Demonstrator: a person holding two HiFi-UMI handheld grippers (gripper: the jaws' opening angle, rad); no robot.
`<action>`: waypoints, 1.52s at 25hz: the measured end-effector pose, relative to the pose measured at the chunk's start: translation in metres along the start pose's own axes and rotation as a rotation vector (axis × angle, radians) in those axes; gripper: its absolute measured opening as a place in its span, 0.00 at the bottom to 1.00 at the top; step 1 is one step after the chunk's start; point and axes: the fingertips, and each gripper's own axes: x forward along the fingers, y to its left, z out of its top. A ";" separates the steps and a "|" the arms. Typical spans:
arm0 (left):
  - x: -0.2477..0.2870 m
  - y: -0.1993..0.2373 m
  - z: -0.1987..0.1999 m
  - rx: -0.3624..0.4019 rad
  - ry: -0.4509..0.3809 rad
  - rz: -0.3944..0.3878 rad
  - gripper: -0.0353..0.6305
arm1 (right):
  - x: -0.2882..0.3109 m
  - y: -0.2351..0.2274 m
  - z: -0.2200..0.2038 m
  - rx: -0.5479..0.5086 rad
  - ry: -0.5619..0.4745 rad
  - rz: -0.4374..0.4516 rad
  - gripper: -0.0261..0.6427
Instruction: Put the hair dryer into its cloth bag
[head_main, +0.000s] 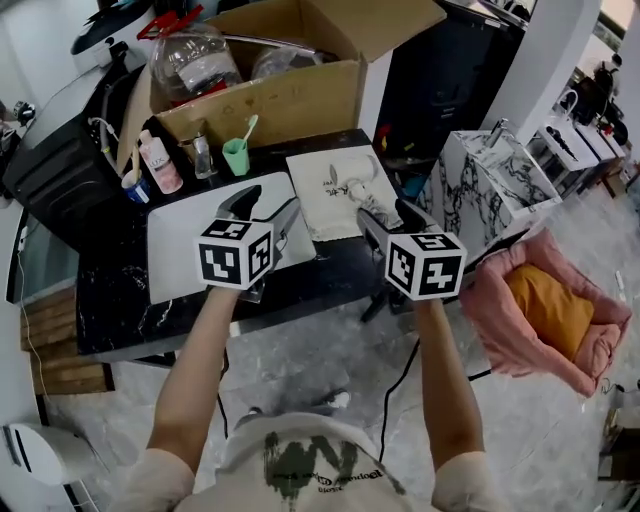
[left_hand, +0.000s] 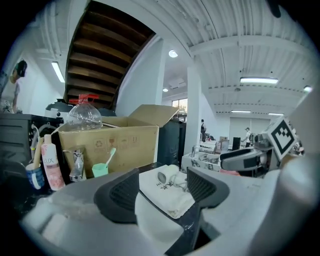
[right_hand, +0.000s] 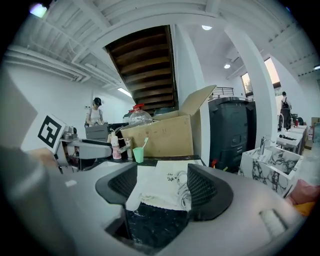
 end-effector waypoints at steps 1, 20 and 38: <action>0.003 0.001 0.001 -0.003 -0.001 0.011 0.51 | 0.004 -0.003 0.000 -0.005 0.005 0.011 0.49; 0.076 -0.012 -0.005 0.064 0.051 0.014 0.51 | 0.075 -0.057 -0.044 -0.087 0.225 0.089 0.49; 0.129 0.008 -0.035 0.088 0.140 -0.110 0.51 | 0.163 -0.080 -0.110 -0.079 0.510 0.016 0.53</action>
